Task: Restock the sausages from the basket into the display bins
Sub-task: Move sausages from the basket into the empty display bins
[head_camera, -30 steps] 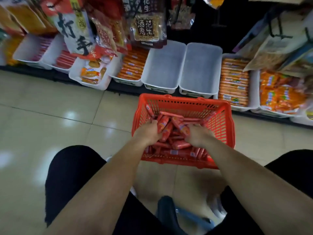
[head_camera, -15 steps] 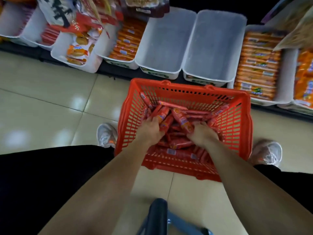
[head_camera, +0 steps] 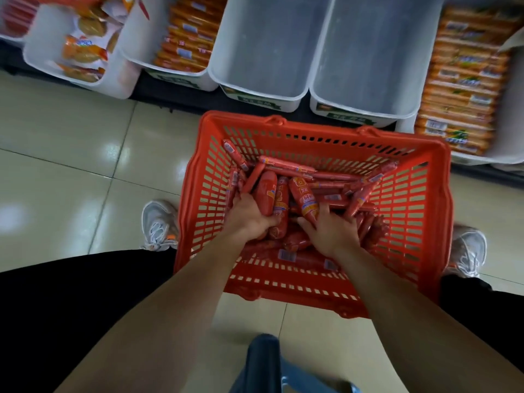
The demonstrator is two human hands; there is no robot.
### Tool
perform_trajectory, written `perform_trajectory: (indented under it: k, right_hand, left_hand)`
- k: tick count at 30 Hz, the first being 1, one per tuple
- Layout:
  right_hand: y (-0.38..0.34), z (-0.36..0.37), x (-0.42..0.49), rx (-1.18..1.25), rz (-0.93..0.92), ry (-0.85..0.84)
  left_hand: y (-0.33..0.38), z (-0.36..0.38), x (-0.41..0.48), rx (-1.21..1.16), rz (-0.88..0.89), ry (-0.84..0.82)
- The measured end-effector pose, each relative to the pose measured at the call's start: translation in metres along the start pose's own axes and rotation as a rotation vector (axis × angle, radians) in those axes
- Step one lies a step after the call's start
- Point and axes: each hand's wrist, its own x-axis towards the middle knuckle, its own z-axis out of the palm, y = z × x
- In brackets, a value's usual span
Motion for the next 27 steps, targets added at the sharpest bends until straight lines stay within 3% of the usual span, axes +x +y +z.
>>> perform_trajectory:
  k: [5, 11, 19, 27]
  right_hand:
    - [-0.003, -0.021, -0.015, 0.284, 0.114, -0.174]
    - [-0.014, -0.068, -0.050, 0.412, 0.137, -0.166]
    - [-0.039, -0.146, -0.094, 0.535, -0.037, 0.094]
    - [-0.064, -0.186, -0.057, 0.609, -0.119, 0.283]
  left_hand:
    - [0.006, -0.020, -0.017, -0.106, 0.039, -0.090]
    - [0.033, -0.078, -0.056, 0.052, 0.222, -0.066]
    - [0.053, -0.167, -0.098, -0.071, 0.326, 0.196]
    - [0.102, -0.197, -0.023, -0.150, 0.339, 0.356]
